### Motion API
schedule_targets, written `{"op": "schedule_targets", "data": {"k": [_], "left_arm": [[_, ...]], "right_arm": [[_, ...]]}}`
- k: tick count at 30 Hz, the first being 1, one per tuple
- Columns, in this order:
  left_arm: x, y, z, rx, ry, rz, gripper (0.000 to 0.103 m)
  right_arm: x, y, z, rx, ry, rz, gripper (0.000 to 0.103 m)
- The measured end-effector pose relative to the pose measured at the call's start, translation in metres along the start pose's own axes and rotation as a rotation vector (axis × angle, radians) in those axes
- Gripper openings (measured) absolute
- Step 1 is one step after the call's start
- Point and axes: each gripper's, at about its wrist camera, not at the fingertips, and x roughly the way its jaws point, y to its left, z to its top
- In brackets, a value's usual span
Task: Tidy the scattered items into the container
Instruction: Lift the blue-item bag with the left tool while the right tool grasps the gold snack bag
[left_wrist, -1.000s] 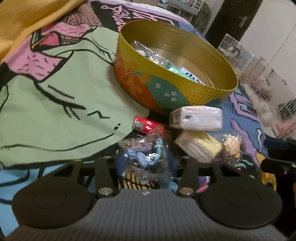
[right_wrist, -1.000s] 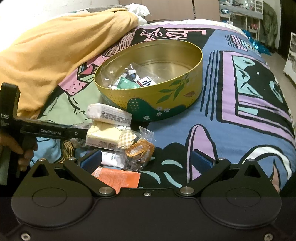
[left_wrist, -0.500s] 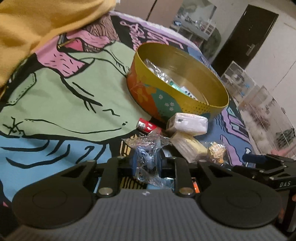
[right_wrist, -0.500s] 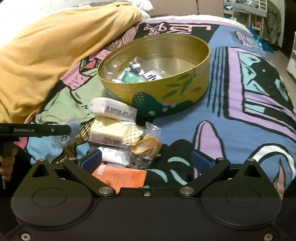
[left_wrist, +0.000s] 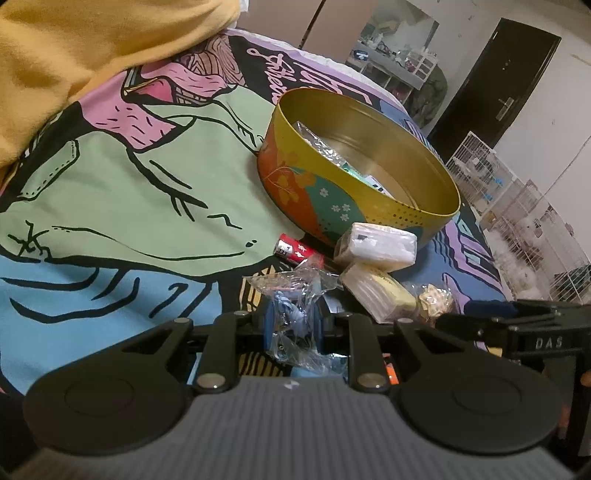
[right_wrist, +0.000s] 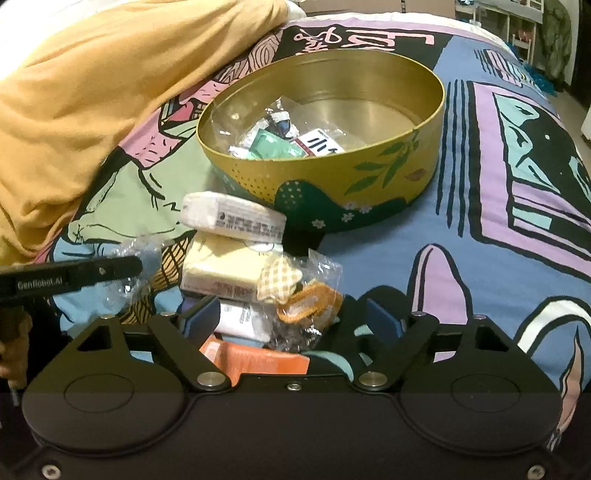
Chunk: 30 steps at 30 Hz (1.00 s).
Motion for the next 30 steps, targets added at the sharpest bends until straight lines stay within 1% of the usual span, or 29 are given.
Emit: {"op": "schedule_targets", "data": {"k": [2,8,14,16,18,22,24,27,30], "left_arm": [[0.0,0.0,0.0,-0.003,-0.001,-0.001,0.024],[-0.001,0.002,0.0,-0.016,-0.007,-0.004,0.024],[0.0,0.001,0.0,-0.007,0.0,0.0,0.024],[0.001,0.001,-0.001,-0.007,0.001,0.003,0.024],[0.001,0.001,-0.001,-0.009,0.004,0.006,0.024],[0.003,0.002,0.0,-0.017,0.007,0.012,0.024],[0.002,0.003,0.0,-0.021,0.006,0.013,0.024],[0.003,0.003,0.0,-0.021,0.009,0.014,0.024],[0.003,0.002,0.0,-0.019,0.009,0.014,0.024]], "right_arm": [[0.002,0.0,0.003,0.001,0.0,0.0,0.086],[0.005,0.0,0.006,0.007,0.012,-0.004,0.08],[0.008,-0.003,0.006,0.011,0.012,-0.002,0.079],[0.01,-0.005,0.007,0.012,0.018,0.005,0.073],[0.013,-0.005,0.008,0.004,0.028,0.009,0.063],[0.017,-0.004,0.007,-0.016,0.037,0.01,0.049],[0.017,-0.004,0.006,-0.019,0.031,0.012,0.039],[0.015,-0.002,0.005,-0.04,0.026,0.0,0.031],[0.01,-0.002,0.005,-0.04,0.017,0.0,0.029]]}}
